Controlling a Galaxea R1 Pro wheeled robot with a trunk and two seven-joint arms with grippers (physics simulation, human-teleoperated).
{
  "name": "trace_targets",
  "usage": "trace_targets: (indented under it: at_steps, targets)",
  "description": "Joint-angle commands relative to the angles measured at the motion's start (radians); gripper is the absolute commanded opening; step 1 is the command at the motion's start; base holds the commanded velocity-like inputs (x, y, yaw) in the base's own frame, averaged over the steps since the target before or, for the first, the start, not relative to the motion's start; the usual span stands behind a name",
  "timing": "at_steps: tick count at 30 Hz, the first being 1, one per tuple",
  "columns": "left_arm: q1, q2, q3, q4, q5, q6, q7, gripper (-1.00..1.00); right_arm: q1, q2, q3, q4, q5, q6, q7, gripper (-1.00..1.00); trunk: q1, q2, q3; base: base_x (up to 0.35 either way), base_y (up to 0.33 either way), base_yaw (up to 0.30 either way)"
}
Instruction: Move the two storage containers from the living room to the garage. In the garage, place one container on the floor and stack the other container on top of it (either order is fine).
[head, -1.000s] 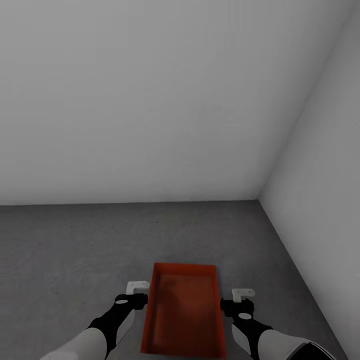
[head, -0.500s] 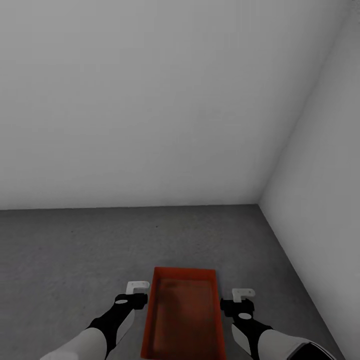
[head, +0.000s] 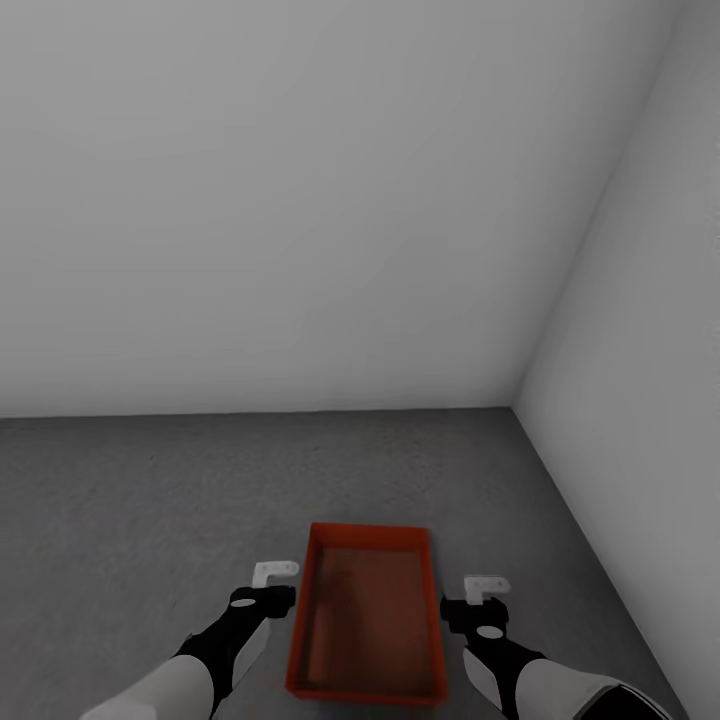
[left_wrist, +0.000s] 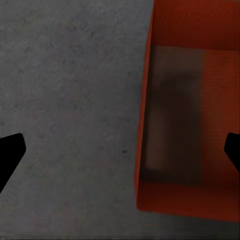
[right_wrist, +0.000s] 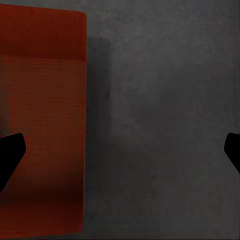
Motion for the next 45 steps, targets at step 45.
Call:
trace_targets:
  at_steps: [45]
  targets:
    - [0.0, -0.002, -0.001, 0.244, 0.059, 0.007, -0.015, 1.0, 0.113, 0.021, 0.009, 0.03, -0.006, 0.028, 0.004, 1.0, -0.001, 0.0, 0.052, -0.335, 0.0, 0.0]
